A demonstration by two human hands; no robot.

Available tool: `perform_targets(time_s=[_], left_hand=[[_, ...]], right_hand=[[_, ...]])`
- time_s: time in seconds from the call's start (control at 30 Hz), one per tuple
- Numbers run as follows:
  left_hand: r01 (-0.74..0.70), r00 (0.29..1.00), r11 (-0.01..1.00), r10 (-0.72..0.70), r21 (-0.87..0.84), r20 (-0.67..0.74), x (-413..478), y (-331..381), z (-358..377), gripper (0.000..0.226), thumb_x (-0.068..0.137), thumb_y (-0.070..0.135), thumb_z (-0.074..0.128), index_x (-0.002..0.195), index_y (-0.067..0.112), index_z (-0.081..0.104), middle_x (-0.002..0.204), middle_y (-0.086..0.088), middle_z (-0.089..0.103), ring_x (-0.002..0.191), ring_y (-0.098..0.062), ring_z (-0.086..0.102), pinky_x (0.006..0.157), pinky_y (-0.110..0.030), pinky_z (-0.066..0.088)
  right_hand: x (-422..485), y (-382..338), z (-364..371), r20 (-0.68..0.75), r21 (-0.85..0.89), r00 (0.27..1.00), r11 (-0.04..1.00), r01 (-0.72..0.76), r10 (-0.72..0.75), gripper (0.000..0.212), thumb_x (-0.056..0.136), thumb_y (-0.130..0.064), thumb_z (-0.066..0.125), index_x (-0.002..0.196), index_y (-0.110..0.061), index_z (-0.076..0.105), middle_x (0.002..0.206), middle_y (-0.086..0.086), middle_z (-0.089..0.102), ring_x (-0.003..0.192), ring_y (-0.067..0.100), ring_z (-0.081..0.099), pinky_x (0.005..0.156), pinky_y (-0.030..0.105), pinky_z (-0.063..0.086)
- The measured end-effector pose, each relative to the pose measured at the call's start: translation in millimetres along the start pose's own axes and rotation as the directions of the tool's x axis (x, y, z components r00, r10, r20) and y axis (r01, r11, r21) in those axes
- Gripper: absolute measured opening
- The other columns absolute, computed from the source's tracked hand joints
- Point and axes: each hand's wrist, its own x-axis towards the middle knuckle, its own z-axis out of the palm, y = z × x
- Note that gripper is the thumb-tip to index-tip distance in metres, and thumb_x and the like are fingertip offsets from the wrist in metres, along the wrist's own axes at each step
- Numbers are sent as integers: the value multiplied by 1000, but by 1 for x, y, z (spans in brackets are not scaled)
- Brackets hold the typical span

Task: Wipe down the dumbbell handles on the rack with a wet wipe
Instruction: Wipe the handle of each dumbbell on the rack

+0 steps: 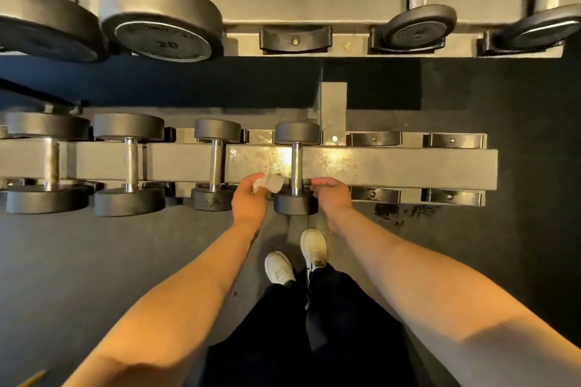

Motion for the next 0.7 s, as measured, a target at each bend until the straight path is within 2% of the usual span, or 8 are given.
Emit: perform_targets(time_s=[0.13, 0.23, 0.3, 0.37, 0.47, 0.53, 0.63, 0.7], left_hand=[[11, 999, 1000, -10, -9, 44, 27, -10, 23, 31, 99, 4, 55, 127, 16, 65, 122, -6, 67, 110, -20, 62, 88, -20, 45], [-6, 998, 1000, 8, -30, 58, 43, -16, 41, 34, 101, 5, 53, 131, 18, 62, 128, -4, 65, 116, -17, 60, 101, -25, 46], [-11, 999, 998, 13, -69, 29, 52, -19, 51, 34, 100, 8, 53, 130, 24, 62, 125, -3, 67, 114, -17, 62, 102, -29, 48], [-4, 1000, 995, 3, -99, -7, 66, -19, 61, 31, 101, 14, 53, 126, 29, 63, 120, -2, 68, 109, -17, 64, 97, -30, 51], [-5, 999, 980, -4, -200, -43, 86, -10, 76, 25, 102, 20, 53, 124, 25, 63, 114, 0, 68, 102, -13, 64, 92, -27, 52], [1, 997, 972, -20, -235, -79, 98, -2, 86, 18, 101, 20, 55, 117, 21, 63, 103, 3, 66, 90, -9, 61, 83, -23, 51], [21, 996, 979, -38, -205, -79, 113, 1, 105, 14, 94, 20, 60, 106, 13, 61, 92, -2, 65, 82, -16, 59, 73, -28, 49], [11, 999, 993, -16, -122, -37, 119, -2, 116, 20, 90, 28, 65, 105, 16, 63, 90, -1, 69, 82, -17, 65, 69, -27, 51]], right_hand=[[30, 14, 18, -7, -52, 1000, 998, 18, -18, 21, 96, -11, 57, 101, -20, 75, 107, 3, 72, 103, 24, 64, 95, 37, 54], [48, 22, 30, -23, -81, 999, 996, 44, -46, 25, 99, -11, 51, 113, -17, 71, 111, 3, 68, 100, 21, 60, 90, 29, 49], [57, 23, 35, -37, -81, 997, 995, 65, -68, 26, 101, -11, 47, 117, -17, 66, 111, 2, 64, 99, 19, 57, 85, 26, 45], [69, 23, 42, -26, -165, 990, 978, 131, -137, 25, 102, -14, 47, 120, -19, 64, 111, 2, 64, 98, 19, 59, 83, 27, 46], [87, 24, 54, -2, -276, 974, 937, 216, -225, 24, 101, -20, 51, 123, -19, 61, 115, 5, 64, 99, 21, 62, 87, 32, 52], [98, 22, 61, -22, -257, 975, 944, 208, -221, 25, 101, -18, 50, 124, -19, 60, 119, 8, 62, 104, 25, 62, 94, 36, 52], [114, 20, 69, -62, -211, 976, 958, 192, -209, 28, 101, -14, 41, 122, -15, 60, 121, 12, 60, 108, 30, 59, 98, 41, 49], [121, 25, 75, -29, -186, 979, 963, 193, -202, 27, 97, -23, 45, 120, -17, 58, 120, 14, 61, 107, 31, 59, 98, 45, 49]])
